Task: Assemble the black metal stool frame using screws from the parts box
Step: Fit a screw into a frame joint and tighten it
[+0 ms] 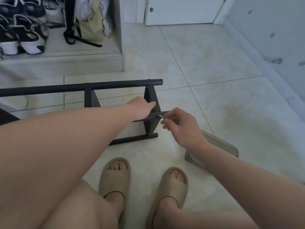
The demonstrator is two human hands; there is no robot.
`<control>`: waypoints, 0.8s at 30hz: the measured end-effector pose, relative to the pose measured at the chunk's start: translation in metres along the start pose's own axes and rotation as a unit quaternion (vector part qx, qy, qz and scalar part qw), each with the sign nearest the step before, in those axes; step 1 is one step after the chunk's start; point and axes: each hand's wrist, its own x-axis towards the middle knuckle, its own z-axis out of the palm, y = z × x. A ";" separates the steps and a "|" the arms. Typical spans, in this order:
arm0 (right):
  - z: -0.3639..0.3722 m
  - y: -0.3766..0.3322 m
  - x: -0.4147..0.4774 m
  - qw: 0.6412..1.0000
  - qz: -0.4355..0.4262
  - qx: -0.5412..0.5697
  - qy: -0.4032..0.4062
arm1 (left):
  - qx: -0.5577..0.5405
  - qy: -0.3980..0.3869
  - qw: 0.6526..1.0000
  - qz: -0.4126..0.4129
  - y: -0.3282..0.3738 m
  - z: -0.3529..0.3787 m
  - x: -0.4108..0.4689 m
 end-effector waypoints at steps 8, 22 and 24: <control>0.003 0.008 0.016 0.999 0.002 -0.031 -0.020 | -0.028 -0.141 0.990 -0.013 0.004 0.002 0.024; 0.012 0.010 0.007 0.999 0.001 -0.054 -0.002 | 0.025 -0.146 0.989 0.031 0.002 0.004 0.024; 0.011 0.011 0.008 0.999 0.010 -0.044 0.006 | 0.031 -0.146 0.988 0.028 0.003 0.003 0.024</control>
